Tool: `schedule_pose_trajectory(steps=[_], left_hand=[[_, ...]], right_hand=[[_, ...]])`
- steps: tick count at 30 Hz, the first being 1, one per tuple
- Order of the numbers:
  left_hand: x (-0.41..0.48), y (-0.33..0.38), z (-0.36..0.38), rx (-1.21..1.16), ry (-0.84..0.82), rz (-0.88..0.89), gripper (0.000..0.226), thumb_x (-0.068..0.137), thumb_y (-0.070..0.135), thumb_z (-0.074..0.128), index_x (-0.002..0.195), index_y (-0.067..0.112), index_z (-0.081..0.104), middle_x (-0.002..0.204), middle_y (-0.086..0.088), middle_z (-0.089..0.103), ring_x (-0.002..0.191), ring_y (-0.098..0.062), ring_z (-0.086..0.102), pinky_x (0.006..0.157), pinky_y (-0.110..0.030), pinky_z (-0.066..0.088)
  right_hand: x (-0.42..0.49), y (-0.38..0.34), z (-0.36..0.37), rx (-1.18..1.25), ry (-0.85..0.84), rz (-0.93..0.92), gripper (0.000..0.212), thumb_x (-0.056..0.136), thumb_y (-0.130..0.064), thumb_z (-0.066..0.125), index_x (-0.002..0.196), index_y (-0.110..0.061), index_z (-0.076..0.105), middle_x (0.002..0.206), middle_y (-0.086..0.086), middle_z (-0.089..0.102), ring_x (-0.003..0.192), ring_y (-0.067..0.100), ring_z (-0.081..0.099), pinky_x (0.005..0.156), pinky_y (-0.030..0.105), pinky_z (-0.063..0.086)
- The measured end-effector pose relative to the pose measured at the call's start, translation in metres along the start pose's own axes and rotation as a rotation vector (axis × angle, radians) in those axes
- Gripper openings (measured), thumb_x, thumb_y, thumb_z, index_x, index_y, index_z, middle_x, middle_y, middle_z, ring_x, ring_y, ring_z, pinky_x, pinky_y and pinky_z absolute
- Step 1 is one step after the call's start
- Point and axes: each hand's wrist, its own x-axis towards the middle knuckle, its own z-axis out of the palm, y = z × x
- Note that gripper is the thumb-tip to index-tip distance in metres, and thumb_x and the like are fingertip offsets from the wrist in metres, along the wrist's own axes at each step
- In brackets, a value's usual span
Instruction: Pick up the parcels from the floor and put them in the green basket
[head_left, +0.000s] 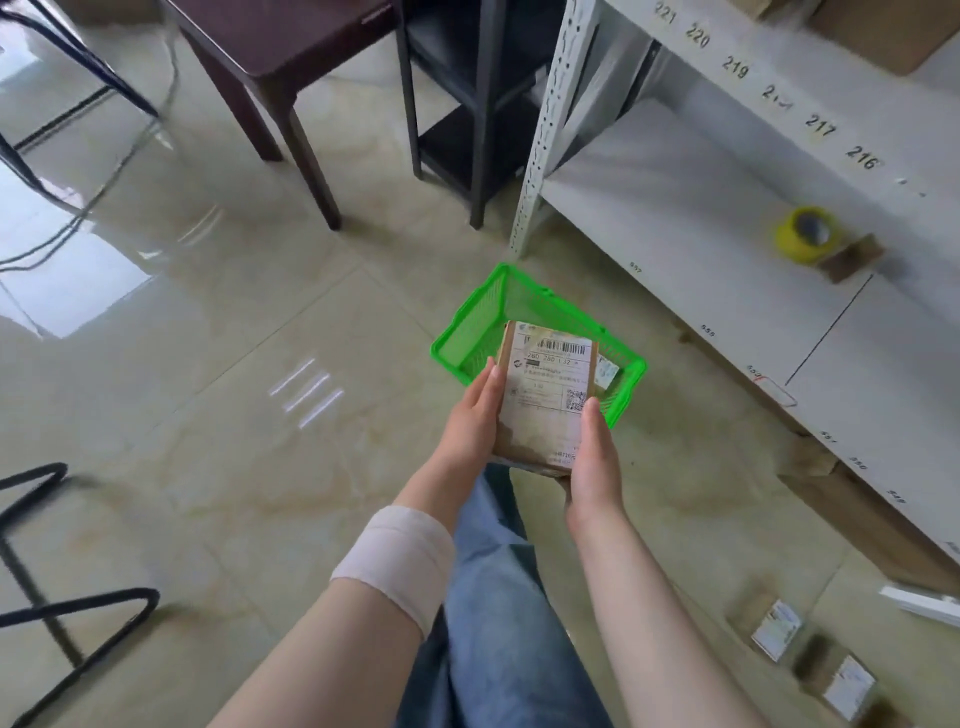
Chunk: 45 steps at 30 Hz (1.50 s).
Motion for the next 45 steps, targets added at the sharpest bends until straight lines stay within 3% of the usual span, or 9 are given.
schedule_pose_trajectory(steps=[6, 11, 15, 22, 27, 30, 36, 40, 45], left_hand=[[0.112, 0.024, 0.01, 0.072, -0.018, -0.064, 0.054, 0.095, 0.046, 0.037, 0.142, 0.019, 0.039, 0.146, -0.002, 0.046, 0.134, -0.017, 0.043, 0.115, -0.038, 0.031], [0.193, 0.022, 0.018, 0.097, -0.022, -0.091, 0.048, 0.096, 0.033, 0.04, 0.142, 0.018, 0.04, 0.144, -0.003, 0.047, 0.132, -0.017, 0.045, 0.113, -0.038, 0.034], [0.3, -0.032, 0.022, 0.188, -0.049, -0.077, 0.043, 0.095, 0.036, 0.045, 0.136, 0.025, 0.049, 0.136, 0.002, 0.056, 0.126, -0.015, 0.051, 0.11, -0.04, 0.038], [0.513, -0.186, 0.045, 0.447, -0.166, -0.178, 0.041, 0.095, 0.032, 0.044, 0.135, 0.024, 0.048, 0.126, -0.012, 0.063, 0.114, -0.027, 0.061, 0.099, -0.048, 0.048], [0.606, -0.255, 0.053, 0.635, -0.138, -0.199, 0.042, 0.098, 0.026, 0.038, 0.139, 0.021, 0.042, 0.123, -0.007, 0.061, 0.113, -0.027, 0.06, 0.09, -0.026, 0.047], [0.636, -0.278, 0.05, 0.687, -0.134, -0.201, 0.042, 0.098, 0.024, 0.037, 0.139, 0.021, 0.042, 0.13, -0.01, 0.059, 0.115, -0.027, 0.059, 0.092, -0.029, 0.047], [0.659, -0.301, 0.042, 0.6, -0.115, -0.219, 0.037, 0.097, 0.019, 0.041, 0.133, 0.019, 0.049, 0.119, -0.01, 0.063, 0.102, -0.025, 0.062, 0.094, -0.041, 0.051], [0.66, -0.299, 0.04, 0.629, -0.134, -0.26, 0.038, 0.097, 0.023, 0.04, 0.135, 0.023, 0.046, 0.127, -0.011, 0.061, 0.11, -0.03, 0.062, 0.096, -0.047, 0.05], [0.667, -0.271, 0.049, 0.788, -0.145, -0.13, 0.044, 0.096, 0.028, 0.042, 0.14, 0.028, 0.039, 0.142, -0.008, 0.046, 0.13, -0.025, 0.045, 0.106, -0.031, 0.036]], right_hand=[[0.107, -0.009, 0.028, -0.042, 0.041, 0.028, 0.03, 0.092, -0.048, 0.041, 0.102, -0.028, 0.06, 0.12, 0.002, 0.065, 0.11, 0.018, 0.061, 0.101, 0.043, 0.046], [0.182, -0.001, 0.038, -0.033, 0.028, 0.003, 0.025, 0.097, -0.025, 0.041, 0.119, -0.019, 0.052, 0.11, -0.003, 0.065, 0.088, 0.002, 0.064, 0.072, 0.014, 0.052], [0.278, 0.053, 0.036, -0.018, 0.054, 0.032, 0.026, 0.096, -0.021, 0.043, 0.12, -0.019, 0.051, 0.106, -0.01, 0.066, 0.082, -0.008, 0.066, 0.065, 0.008, 0.049], [0.473, 0.213, 0.021, -0.024, 0.155, 0.119, 0.052, 0.092, -0.019, 0.052, 0.141, -0.018, 0.032, 0.131, 0.005, 0.057, 0.116, 0.022, 0.058, 0.097, 0.039, 0.049], [0.567, 0.293, 0.016, 0.021, 0.152, 0.172, 0.054, 0.094, -0.017, 0.049, 0.143, -0.017, 0.028, 0.127, 0.002, 0.055, 0.111, 0.021, 0.057, 0.069, 0.009, 0.051], [0.595, 0.319, 0.019, 0.022, 0.167, 0.177, 0.055, 0.094, -0.016, 0.05, 0.144, -0.015, 0.027, 0.122, -0.001, 0.054, 0.108, 0.018, 0.057, 0.062, 0.004, 0.049], [0.614, 0.334, 0.023, -0.005, 0.145, 0.186, 0.056, 0.093, -0.017, 0.051, 0.144, -0.02, 0.028, 0.121, -0.007, 0.052, 0.106, 0.011, 0.053, 0.065, 0.004, 0.047], [0.614, 0.332, 0.02, -0.036, 0.144, 0.229, 0.061, 0.091, -0.02, 0.055, 0.145, -0.019, 0.027, 0.133, -0.002, 0.053, 0.105, 0.008, 0.053, 0.068, 0.004, 0.043], [0.602, 0.323, 0.019, 0.131, 0.401, 0.425, 0.07, 0.089, -0.04, 0.054, 0.148, -0.02, 0.022, 0.148, 0.004, 0.038, 0.129, 0.021, 0.043, 0.106, 0.032, 0.033]])
